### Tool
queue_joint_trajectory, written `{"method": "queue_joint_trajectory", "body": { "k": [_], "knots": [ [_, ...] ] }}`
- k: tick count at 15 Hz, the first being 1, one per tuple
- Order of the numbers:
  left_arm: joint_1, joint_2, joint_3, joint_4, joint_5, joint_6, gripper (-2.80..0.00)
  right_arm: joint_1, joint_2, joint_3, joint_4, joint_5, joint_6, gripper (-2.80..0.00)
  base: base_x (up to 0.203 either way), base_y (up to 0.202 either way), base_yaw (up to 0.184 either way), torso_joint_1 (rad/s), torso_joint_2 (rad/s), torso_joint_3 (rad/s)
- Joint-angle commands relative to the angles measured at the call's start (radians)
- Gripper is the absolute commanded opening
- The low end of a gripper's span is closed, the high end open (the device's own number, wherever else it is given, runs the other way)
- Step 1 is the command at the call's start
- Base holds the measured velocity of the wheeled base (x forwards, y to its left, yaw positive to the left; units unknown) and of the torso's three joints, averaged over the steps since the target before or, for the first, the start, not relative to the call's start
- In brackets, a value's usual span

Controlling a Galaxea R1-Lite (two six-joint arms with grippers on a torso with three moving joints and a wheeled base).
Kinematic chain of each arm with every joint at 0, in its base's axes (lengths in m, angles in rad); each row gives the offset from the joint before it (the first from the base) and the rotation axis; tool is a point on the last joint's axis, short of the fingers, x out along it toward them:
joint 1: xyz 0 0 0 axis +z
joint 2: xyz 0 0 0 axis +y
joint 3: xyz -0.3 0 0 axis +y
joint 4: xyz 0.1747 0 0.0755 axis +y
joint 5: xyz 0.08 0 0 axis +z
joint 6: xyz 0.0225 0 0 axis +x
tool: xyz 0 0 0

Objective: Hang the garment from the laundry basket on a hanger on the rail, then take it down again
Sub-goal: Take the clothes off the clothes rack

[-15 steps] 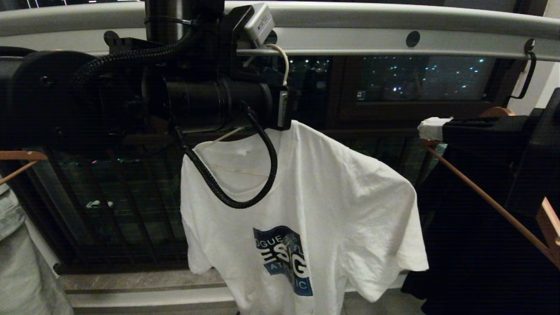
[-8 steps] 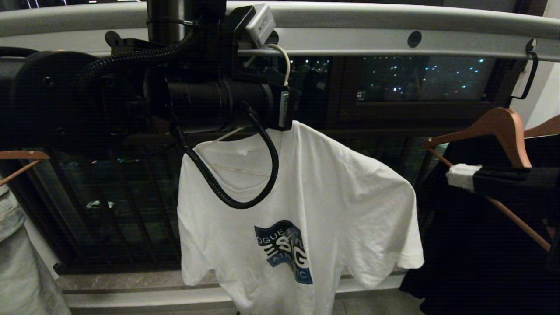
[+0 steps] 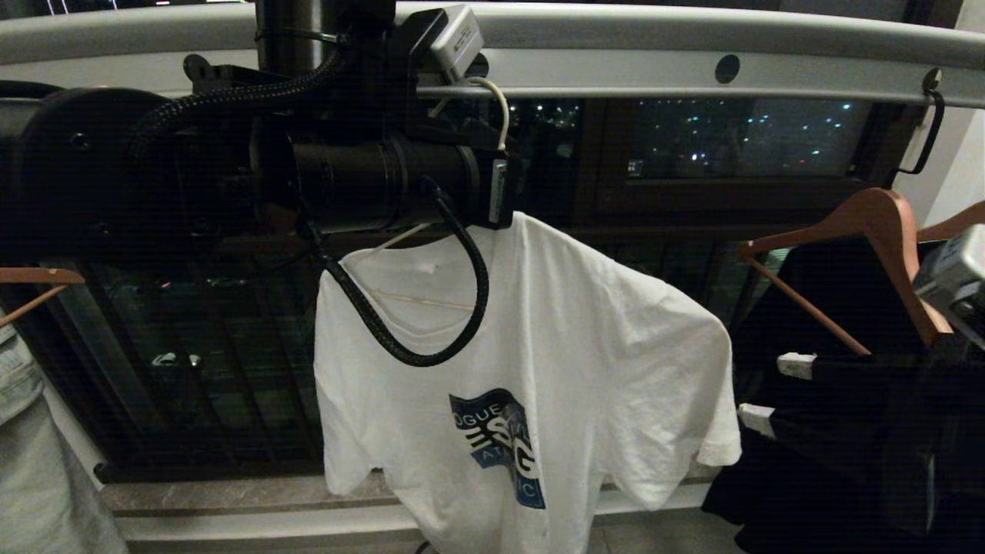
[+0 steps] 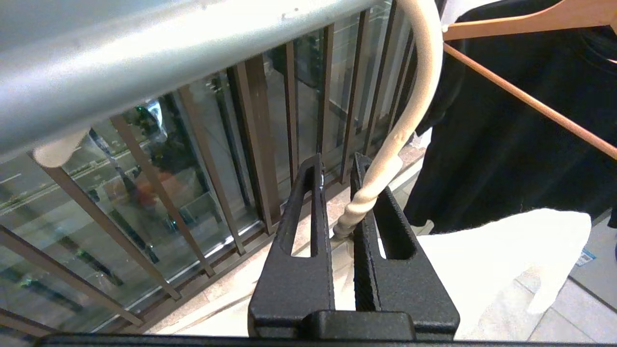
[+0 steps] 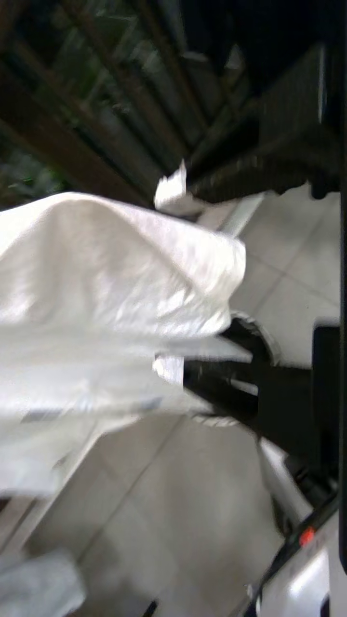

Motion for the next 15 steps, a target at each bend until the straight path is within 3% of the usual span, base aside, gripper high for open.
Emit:
{"method": "queue_joint_trajectory", "body": {
  "k": [1, 3, 5, 12, 13, 15],
  "knots": [
    [0.000, -0.008, -0.001, -0.001, 0.002, 0.000, -2.80, -0.055, 0.091, 0.000, -0.006, 0.006, -0.010, 0.00, 0.000, 0.000, 0.000, 0.000, 0.00, 0.000],
    [0.000, -0.011, 0.000, -0.001, 0.006, 0.000, -2.80, -0.156, 0.141, -0.007, -0.014, 0.061, -0.062, 0.00, 0.000, 0.000, 0.000, 0.000, 0.00, 0.000],
    [0.001, -0.011, -0.001, -0.001, 0.007, 0.000, -2.80, -0.218, 0.167, -0.011, -0.048, 0.180, -0.125, 0.00, 0.000, 0.000, 0.000, 0.000, 0.00, 0.000],
    [0.001, -0.010, -0.003, -0.002, 0.007, -0.005, -2.80, -0.220, 0.257, -0.028, -0.083, 0.240, -0.130, 0.00, 0.000, 0.000, 0.000, 0.000, 0.00, 0.000],
    [0.001, -0.010, -0.007, -0.001, 0.007, -0.005, -2.80, -0.221, 0.282, -0.038, -0.084, 0.240, -0.132, -2.80, 0.000, 0.000, 0.000, 0.000, 0.00, 0.000],
    [0.002, -0.011, -0.006, -0.001, 0.007, -0.004, -2.80, -0.222, 0.290, -0.045, -0.083, 0.241, -0.160, -2.80, 0.000, 0.000, 0.000, 0.000, 0.00, 0.000]
  ]
}}
